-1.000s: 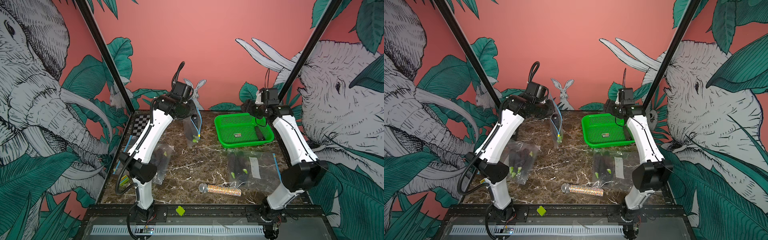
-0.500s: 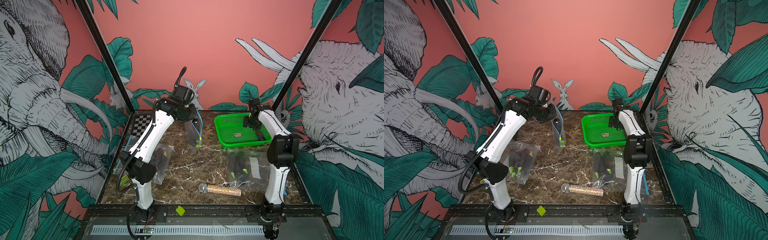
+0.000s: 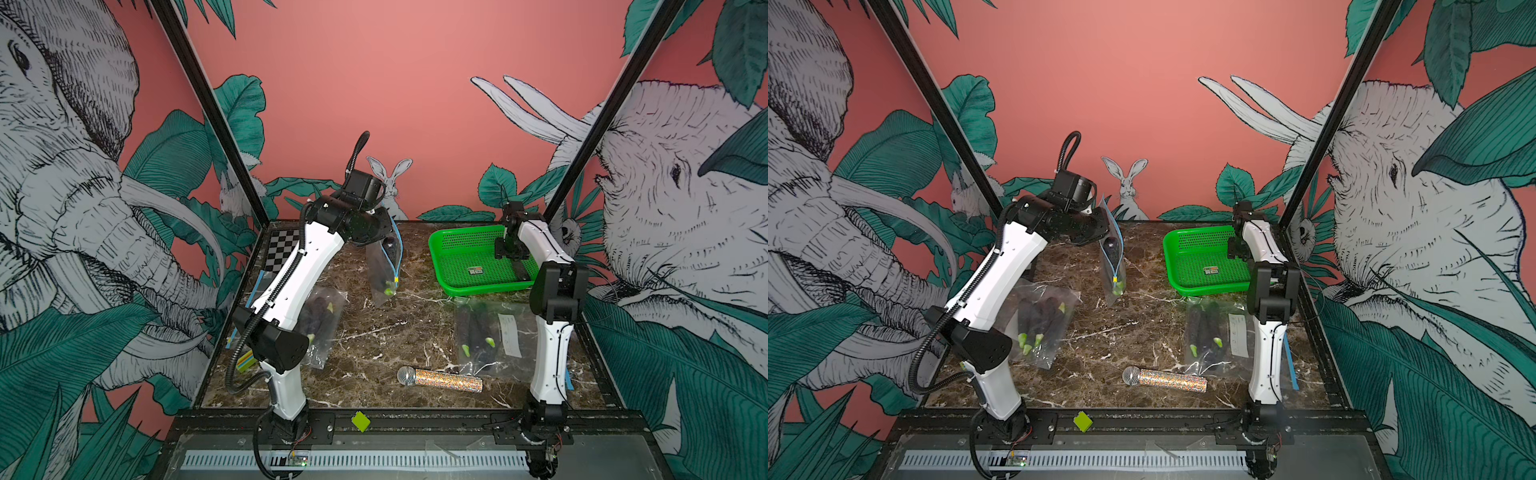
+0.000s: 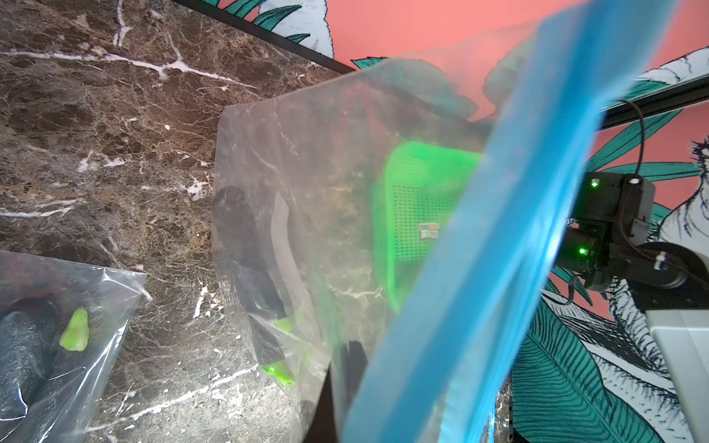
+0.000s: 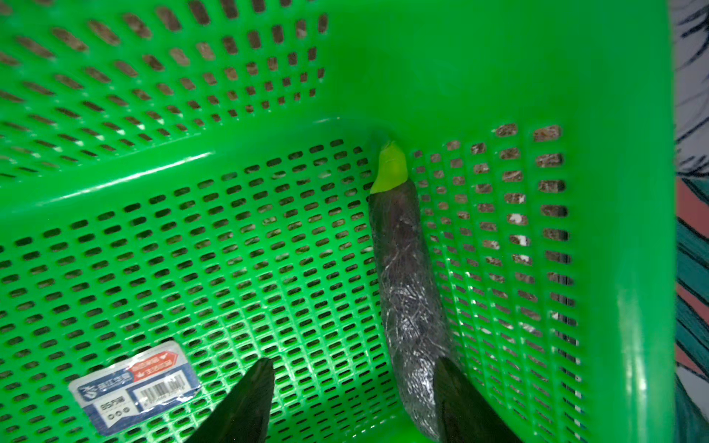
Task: Place the eggplant in a zip-top bag and seal the zipper
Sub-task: Pick up the eggplant from the basket.
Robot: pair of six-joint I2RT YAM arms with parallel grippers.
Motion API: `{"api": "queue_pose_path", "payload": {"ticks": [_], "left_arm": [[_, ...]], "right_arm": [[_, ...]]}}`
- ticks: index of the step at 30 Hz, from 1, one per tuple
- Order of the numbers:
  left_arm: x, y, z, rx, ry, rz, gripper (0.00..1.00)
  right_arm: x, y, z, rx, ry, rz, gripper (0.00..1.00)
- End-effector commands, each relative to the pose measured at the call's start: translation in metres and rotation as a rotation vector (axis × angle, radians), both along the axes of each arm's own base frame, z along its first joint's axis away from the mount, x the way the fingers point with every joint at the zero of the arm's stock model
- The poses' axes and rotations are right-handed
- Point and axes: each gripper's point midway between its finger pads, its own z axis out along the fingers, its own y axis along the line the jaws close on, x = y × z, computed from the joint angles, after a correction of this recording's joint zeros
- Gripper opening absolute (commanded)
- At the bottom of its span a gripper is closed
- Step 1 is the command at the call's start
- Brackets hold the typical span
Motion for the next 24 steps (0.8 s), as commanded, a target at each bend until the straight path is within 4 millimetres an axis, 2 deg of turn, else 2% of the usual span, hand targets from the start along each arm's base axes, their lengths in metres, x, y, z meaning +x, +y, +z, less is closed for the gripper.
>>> {"api": "queue_pose_path", "payload": {"ticks": [1, 7, 16, 24], "left_arm": [[-0.002, 0.003, 0.011, -0.013, -0.023, -0.006, 0.0], [0.001, 0.001, 0.007, -0.014, -0.015, -0.003, 0.0], [0.003, -0.003, 0.005, -0.028, -0.005, -0.004, 0.0], [0.005, -0.005, 0.003, -0.032, 0.002, -0.006, 0.0]], "right_arm": [[-0.006, -0.014, -0.005, 0.014, 0.035, -0.02, 0.66], [-0.013, -0.024, -0.022, 0.05, 0.078, -0.045, 0.67], [-0.017, -0.016, -0.052, 0.118, 0.132, -0.045, 0.67], [-0.02, -0.01, -0.065, 0.153, 0.169, -0.049, 0.64]]}}
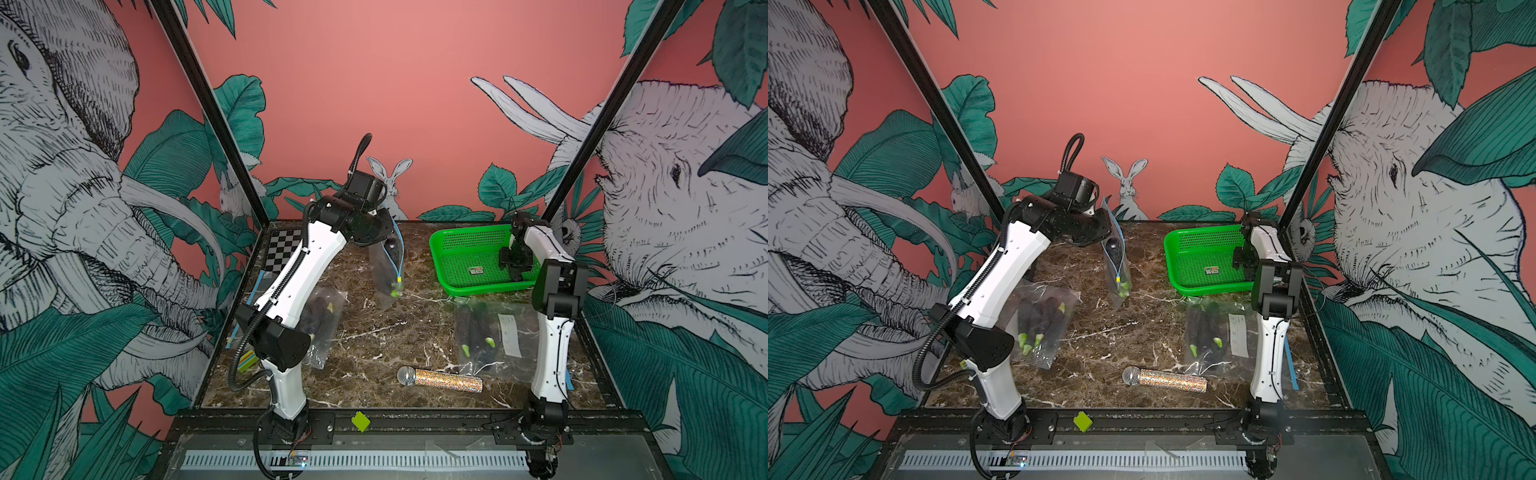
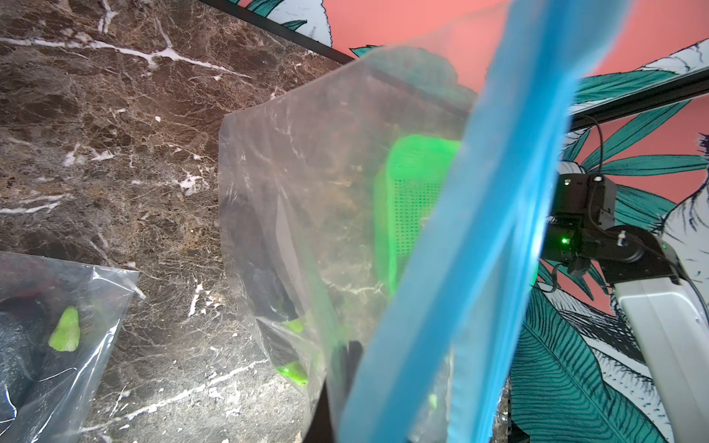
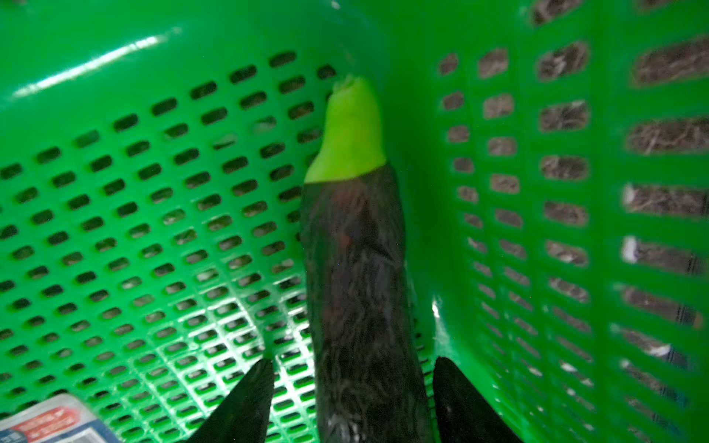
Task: Place the eggplant in a zip-top bag and seal the zipper
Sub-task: Pick up the eggplant from the basket.
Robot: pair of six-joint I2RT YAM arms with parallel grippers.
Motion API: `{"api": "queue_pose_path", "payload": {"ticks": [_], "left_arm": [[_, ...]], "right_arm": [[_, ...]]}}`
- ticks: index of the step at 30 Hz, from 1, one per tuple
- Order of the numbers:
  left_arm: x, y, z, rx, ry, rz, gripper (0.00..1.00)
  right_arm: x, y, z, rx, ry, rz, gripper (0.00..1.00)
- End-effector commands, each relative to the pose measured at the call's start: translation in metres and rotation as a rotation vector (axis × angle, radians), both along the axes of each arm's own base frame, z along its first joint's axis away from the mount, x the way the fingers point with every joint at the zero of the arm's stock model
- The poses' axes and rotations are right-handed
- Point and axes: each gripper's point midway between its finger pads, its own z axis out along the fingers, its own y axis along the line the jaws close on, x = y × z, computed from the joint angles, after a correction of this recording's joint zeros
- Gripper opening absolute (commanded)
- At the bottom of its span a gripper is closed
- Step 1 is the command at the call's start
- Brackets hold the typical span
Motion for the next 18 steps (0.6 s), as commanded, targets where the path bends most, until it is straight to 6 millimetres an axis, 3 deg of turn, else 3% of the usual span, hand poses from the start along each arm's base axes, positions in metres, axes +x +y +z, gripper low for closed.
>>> {"api": "queue_pose_path", "payload": {"ticks": [1, 10, 15, 18], "left_arm": [[0.004, 0.0, 0.01, -0.03, -0.02, 0.01, 0.0], [0.004, -0.002, 0.009, -0.036, -0.015, 0.008, 0.0], [0.005, -0.003, 0.013, -0.041, -0.024, 0.005, 0.0], [0.005, -0.003, 0.013, -0.041, -0.025, 0.003, 0.0]], "right_arm": [[-0.008, 0.005, -0.015, 0.025, 0.057, 0.003, 0.63], [-0.006, 0.013, -0.026, 0.072, 0.06, -0.004, 0.49], [-0.008, 0.016, -0.028, 0.09, 0.056, -0.023, 0.32], [-0.009, 0.019, -0.02, 0.106, 0.031, -0.03, 0.24]]}}
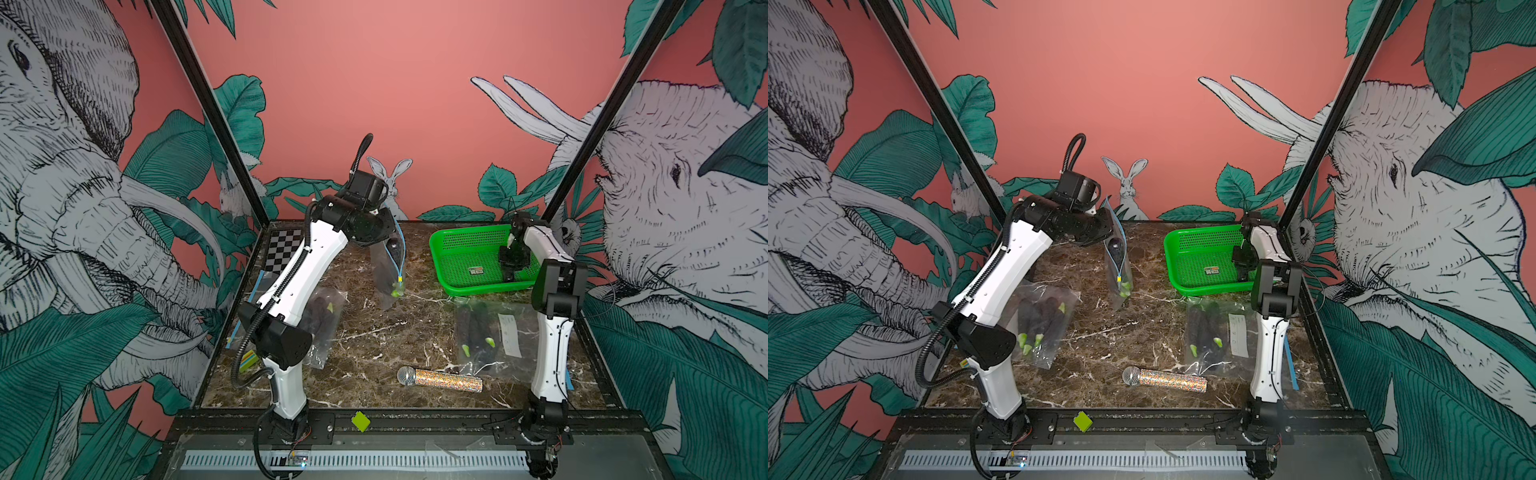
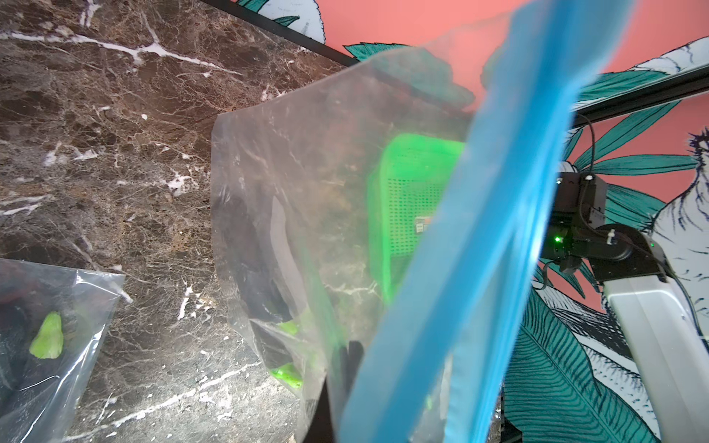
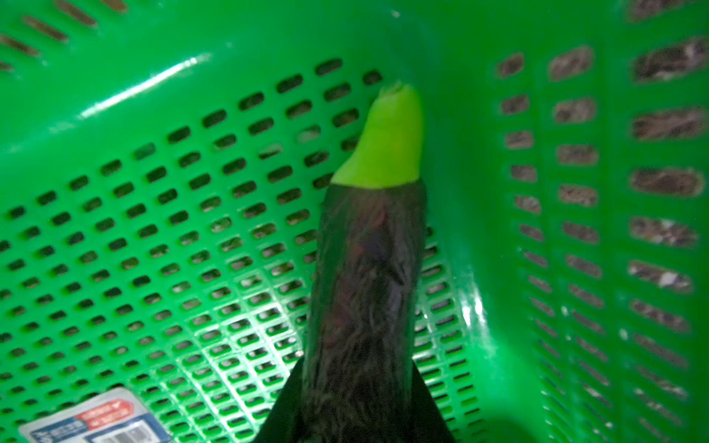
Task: Place the eggplant in a zip-top bag and seal the zipper
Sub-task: Pick up the eggplant from the basket.
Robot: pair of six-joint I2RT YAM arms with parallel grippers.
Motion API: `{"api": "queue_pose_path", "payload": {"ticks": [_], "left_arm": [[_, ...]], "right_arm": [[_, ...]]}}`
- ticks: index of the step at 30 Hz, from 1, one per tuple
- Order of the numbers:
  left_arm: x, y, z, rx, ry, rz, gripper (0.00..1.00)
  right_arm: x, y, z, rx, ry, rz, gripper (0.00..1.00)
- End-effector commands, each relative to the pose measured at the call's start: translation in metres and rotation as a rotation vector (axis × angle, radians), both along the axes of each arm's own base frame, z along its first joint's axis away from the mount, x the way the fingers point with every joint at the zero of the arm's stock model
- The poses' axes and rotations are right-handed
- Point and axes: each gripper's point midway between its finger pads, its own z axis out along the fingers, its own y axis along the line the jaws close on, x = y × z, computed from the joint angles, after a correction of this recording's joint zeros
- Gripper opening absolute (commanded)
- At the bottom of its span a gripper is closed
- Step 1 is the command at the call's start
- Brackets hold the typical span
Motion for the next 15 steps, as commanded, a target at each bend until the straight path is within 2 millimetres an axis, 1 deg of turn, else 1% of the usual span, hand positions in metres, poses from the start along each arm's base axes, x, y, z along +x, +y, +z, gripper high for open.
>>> {"api": "queue_pose_path", "payload": {"ticks": [1, 3, 9, 15], "left_arm": [[0.001, 0.003, 0.014, -0.021, -0.028, 0.008, 0.0], [0.001, 0.004, 0.013, -0.015, -0.024, 0.008, 0.0], [-0.001, 0.006, 0.014, -0.012, -0.023, 0.009, 0.0], [-0.002, 0.008, 0.017, -0.014, -0.027, 0.007, 0.0]], "right_arm": [[-0.013, 0.007, -0.009, 0.03, 0.032, -0.013, 0.22], [-0.011, 0.009, 0.003, 0.042, -0.011, -0.017, 0.19], [-0.008, 0.021, 0.056, 0.09, -0.135, -0.002, 0.14], [-0.014, 0.041, 0.111, 0.182, -0.277, 0.013, 0.12]]}}
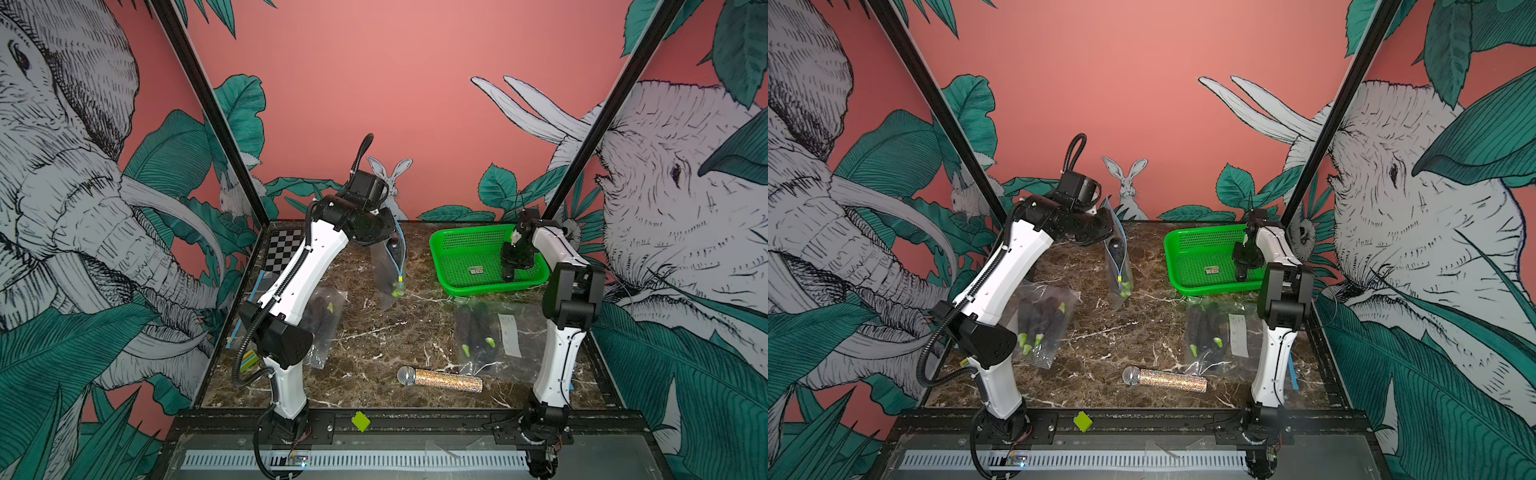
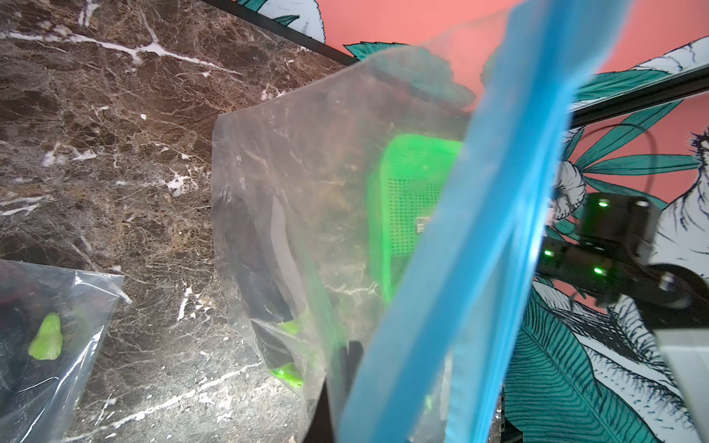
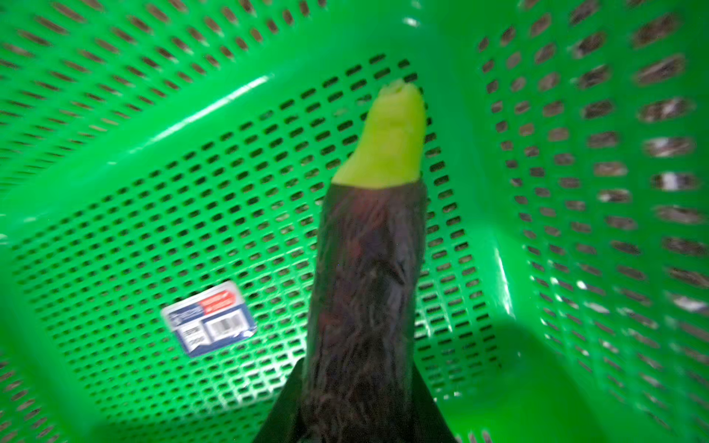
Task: Place the eggplant in a zip-top bag and seal the zipper
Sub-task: Pick up the eggplant from the basket, then place the eggplant in the zipper food storage bag.
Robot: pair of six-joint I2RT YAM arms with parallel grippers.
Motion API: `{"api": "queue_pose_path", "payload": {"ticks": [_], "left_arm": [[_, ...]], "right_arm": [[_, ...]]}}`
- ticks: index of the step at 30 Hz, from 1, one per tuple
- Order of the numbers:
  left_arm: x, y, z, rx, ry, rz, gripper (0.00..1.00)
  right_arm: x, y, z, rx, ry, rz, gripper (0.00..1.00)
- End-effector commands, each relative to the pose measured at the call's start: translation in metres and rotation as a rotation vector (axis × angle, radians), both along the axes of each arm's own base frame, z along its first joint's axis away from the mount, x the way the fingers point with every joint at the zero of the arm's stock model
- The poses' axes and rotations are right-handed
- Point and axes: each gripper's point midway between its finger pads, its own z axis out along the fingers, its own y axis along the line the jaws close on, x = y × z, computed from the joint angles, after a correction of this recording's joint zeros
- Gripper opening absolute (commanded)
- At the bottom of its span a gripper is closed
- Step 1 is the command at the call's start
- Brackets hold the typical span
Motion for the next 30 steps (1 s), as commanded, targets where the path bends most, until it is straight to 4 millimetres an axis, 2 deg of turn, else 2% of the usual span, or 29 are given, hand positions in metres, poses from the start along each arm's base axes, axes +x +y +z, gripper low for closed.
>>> {"api": "queue_pose_path", "payload": {"ticks": [1, 7, 10, 13, 19, 22, 25, 30], "left_arm": [[-0.003, 0.007, 0.017, -0.016, -0.028, 0.004, 0.0], [-0.006, 0.009, 0.015, -0.006, -0.02, -0.001, 0.0], [-0.006, 0.006, 0.014, -0.018, -0.011, -0.009, 0.0], [-0.006, 0.003, 0.014, -0.033, -0.006, -0.014, 0.0], [-0.006, 0.003, 0.016, -0.042, -0.001, -0.009, 0.0], [-0.007, 0.004, 0.015, -0.042, 0.007, 0.0, 0.0], [-0.01, 0.006, 0.015, -0.048, 0.016, 0.009, 0.0], [-0.011, 0.009, 0.018, -0.057, 0.011, 0.034, 0.0]], "right_arm": [[0.004, 0.02, 0.052, 0.082, -0.15, 0.016, 0.12], [-0.016, 0.046, 0.083, 0.179, -0.228, 0.048, 0.1], [-0.026, 0.071, 0.111, 0.226, -0.294, 0.101, 0.1], [-0.037, 0.112, 0.158, 0.307, -0.409, 0.183, 0.09], [-0.072, 0.217, 0.284, 0.511, -0.752, 0.379, 0.08], [-0.086, 0.254, 0.326, 0.599, -0.892, 0.417, 0.08], [-0.093, 0.283, 0.346, 0.63, -1.006, 0.424, 0.07], [-0.106, 0.324, 0.347, 0.686, -1.08, 0.415, 0.07]]}}
